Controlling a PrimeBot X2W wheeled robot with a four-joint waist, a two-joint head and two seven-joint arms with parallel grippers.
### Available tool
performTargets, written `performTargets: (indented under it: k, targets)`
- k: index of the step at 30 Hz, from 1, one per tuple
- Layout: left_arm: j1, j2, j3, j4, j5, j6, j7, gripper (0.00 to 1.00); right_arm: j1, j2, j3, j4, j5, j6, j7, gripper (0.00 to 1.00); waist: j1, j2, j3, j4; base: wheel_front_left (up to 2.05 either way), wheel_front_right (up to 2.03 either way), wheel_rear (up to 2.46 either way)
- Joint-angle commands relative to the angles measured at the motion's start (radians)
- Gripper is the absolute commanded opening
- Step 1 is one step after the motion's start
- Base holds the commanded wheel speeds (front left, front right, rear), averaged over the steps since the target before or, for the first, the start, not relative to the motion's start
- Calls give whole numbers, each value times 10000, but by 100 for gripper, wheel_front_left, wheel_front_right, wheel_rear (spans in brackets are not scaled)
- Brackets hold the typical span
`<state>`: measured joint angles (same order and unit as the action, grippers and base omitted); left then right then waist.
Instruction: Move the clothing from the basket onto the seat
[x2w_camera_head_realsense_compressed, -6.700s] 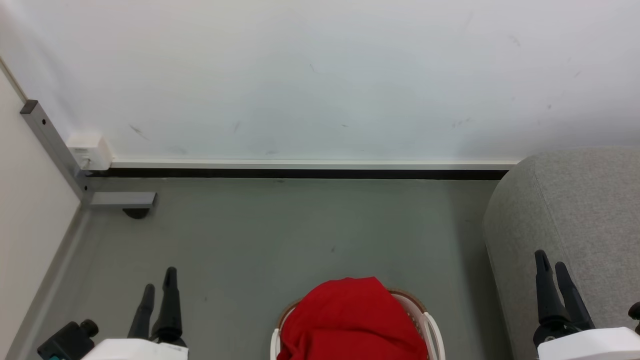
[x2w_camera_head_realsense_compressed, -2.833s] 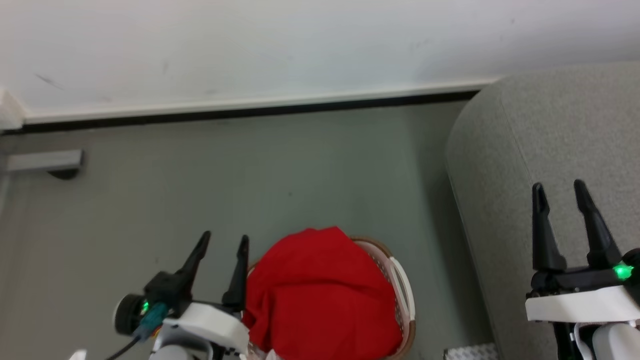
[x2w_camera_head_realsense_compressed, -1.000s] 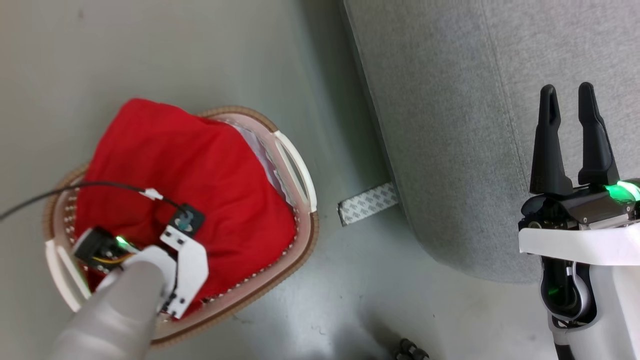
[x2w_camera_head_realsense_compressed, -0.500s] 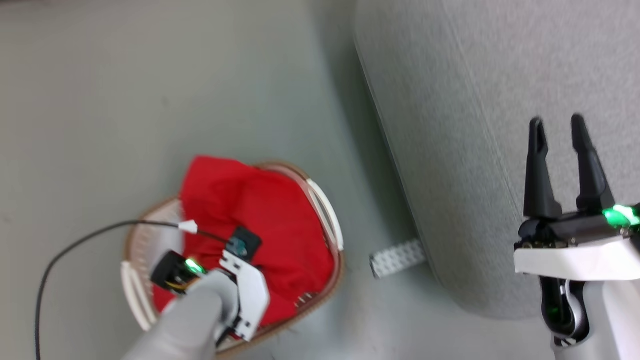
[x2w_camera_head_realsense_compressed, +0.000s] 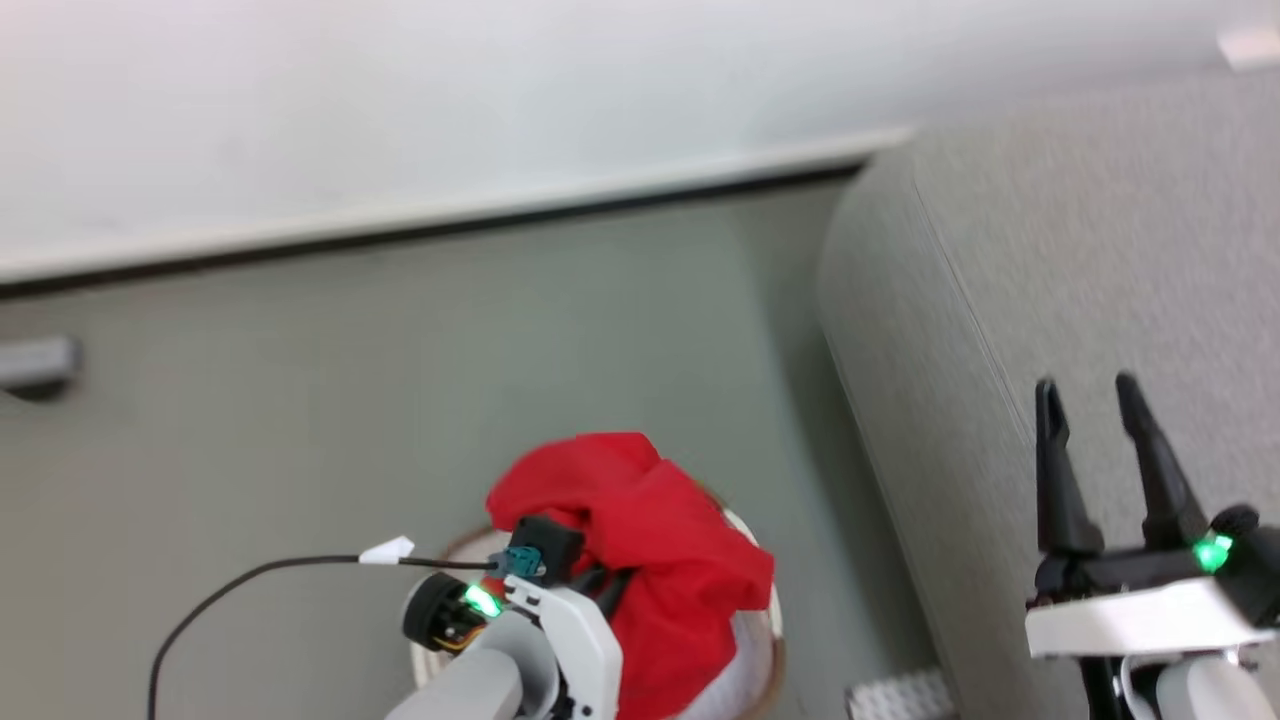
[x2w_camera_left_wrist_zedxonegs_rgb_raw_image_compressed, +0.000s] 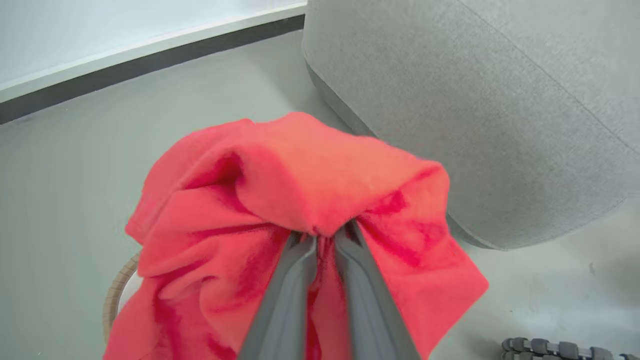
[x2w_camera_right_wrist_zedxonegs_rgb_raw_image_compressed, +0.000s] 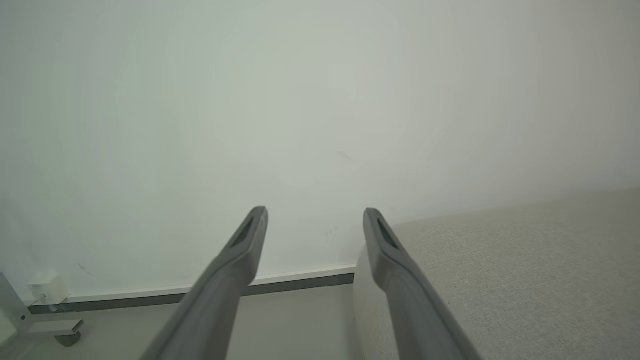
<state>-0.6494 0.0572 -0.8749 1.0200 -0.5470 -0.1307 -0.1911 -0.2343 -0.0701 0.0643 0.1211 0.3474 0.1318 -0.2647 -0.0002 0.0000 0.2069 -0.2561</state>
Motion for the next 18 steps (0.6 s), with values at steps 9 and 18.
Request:
performTargets:
  k: [9,18]
  targets:
    - [255,114,203,-1698,-1241,8,-506,0,1097,-323,139,260,169,-21,8,100,2,0,-2049,1355,0,0,0]
    - [-107,744,686,-4091,-1639,241,-315,0,1393,-308,362,295,307,-21,8,100,2,0,-2502,1709,0,0,0]
